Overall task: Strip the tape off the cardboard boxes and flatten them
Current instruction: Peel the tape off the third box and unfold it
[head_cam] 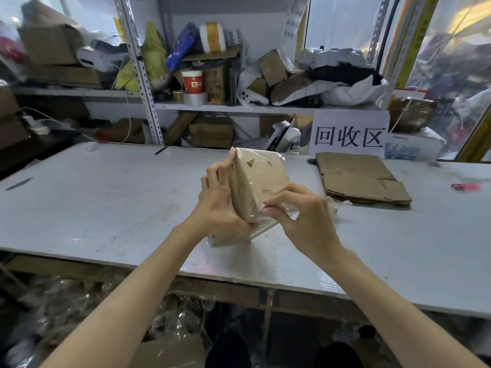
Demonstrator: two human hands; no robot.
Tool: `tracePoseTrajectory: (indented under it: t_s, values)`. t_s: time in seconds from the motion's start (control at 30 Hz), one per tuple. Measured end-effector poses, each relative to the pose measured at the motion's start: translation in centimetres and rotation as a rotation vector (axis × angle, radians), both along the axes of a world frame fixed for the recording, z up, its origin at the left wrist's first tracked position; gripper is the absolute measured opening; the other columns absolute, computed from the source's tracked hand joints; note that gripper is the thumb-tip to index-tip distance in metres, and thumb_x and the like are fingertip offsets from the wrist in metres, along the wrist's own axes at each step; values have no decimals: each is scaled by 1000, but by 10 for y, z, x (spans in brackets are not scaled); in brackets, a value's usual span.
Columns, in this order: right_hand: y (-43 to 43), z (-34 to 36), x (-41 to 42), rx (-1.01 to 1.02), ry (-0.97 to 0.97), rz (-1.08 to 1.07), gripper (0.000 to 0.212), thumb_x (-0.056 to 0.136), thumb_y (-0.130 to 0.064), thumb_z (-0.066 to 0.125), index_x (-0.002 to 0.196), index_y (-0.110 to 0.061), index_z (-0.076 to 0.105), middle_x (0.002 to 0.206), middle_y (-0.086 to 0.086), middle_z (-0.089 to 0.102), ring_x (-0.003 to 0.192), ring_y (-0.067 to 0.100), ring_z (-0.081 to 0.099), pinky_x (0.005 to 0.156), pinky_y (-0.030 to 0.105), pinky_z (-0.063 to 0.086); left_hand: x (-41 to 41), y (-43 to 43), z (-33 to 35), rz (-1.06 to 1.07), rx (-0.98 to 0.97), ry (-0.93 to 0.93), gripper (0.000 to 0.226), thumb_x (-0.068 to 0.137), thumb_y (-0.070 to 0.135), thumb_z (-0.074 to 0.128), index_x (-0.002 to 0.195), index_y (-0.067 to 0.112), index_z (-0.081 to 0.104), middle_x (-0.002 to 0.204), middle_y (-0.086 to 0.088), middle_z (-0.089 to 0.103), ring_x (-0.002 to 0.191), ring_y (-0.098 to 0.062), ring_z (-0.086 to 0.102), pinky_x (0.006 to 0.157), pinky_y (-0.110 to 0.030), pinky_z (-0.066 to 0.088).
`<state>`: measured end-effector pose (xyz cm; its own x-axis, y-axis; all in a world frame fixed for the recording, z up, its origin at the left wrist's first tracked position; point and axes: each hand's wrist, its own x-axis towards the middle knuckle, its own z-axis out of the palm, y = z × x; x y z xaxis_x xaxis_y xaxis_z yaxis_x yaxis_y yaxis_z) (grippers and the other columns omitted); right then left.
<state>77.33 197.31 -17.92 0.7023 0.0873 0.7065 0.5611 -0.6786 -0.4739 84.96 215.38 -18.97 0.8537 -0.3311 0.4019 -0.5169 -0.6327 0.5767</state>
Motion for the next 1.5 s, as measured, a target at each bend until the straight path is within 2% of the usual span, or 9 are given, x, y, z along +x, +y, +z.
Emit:
tracePoseTrajectory:
  t_s: [0.13, 0.33, 0.47, 0.57, 0.7, 0.93, 1.17, 1.33, 1.5]
  values:
    - [0, 5, 3, 21, 203, 17, 17, 77, -14, 76, 72, -7, 62, 78, -2, 58, 80, 20, 53, 71, 27, 43, -4, -1, -3, -35, 22, -26, 144, 34, 66, 75, 147, 48, -12, 133, 10, 19, 120, -23, 27, 101, -55, 40]
    - [3, -1, -1, -148, 160, -109, 21, 88, -15, 63, 73, -11, 50, 67, -5, 52, 64, 12, 43, 57, 24, 28, 2, -1, 1, 8, -17, 40, 144, 31, 67, 74, 147, 51, -9, 132, 10, 19, 124, -21, 25, 105, -53, 38]
    - [-1, 3, -3, -2, 161, -169, 23, 81, -35, 72, 78, -16, 59, 76, -6, 58, 64, 9, 54, 59, 24, 44, 5, -7, 3, 36, 42, 36, 146, 32, 70, 73, 148, 47, -13, 132, 6, 17, 121, -21, 22, 104, -52, 39]
    - [2, 3, -5, 54, 150, -312, 42, 71, -51, 76, 92, -17, 63, 104, -3, 53, 79, 14, 57, 68, 27, 48, 8, -14, 1, 81, 45, 20, 146, 41, 66, 83, 148, 46, -15, 133, 4, 15, 116, -16, 17, 101, -46, 39]
    - [6, 1, -5, -19, 149, -427, 77, 71, -53, 75, 133, -16, 51, 113, -2, 51, 107, 20, 44, 83, 26, 38, 5, -24, -5, 68, 55, -76, 143, 40, 72, 77, 148, 49, -13, 129, 8, 14, 106, -8, 11, 91, -42, 38]
    - [0, 18, 4, 162, 305, -364, 11, 79, -19, 76, 82, -18, 65, 71, -7, 62, 70, 13, 60, 71, 39, 54, 1, -42, -9, 68, 94, -120, 147, 39, 62, 86, 149, 45, -10, 135, 1, 14, 122, -25, 17, 99, -54, 43]
    - [-6, 5, -5, -33, 111, -164, 26, 75, 10, 67, 70, -14, 60, 74, -8, 58, 72, 10, 54, 66, 16, 43, 16, -37, 0, 146, 10, 8, 144, 38, 73, 76, 148, 47, -13, 129, 1, 16, 109, -17, 15, 101, -52, 37]
    - [-25, -9, -6, -109, 102, -183, 14, 77, 0, 73, 77, -9, 63, 77, -2, 63, 69, 14, 59, 67, 36, 53, 26, -7, -6, 176, -101, 91, 145, 42, 61, 87, 146, 53, -13, 132, 4, 18, 125, -26, 19, 103, -57, 39]
    - [-20, -4, -1, 162, -49, -383, 17, 83, -15, 72, 99, -10, 69, 98, 2, 60, 78, 10, 61, 66, 30, 58, 24, 5, -4, 71, -218, -12, 135, 46, 49, 91, 145, 62, 0, 123, 6, 18, 116, -22, 22, 93, -40, 33]
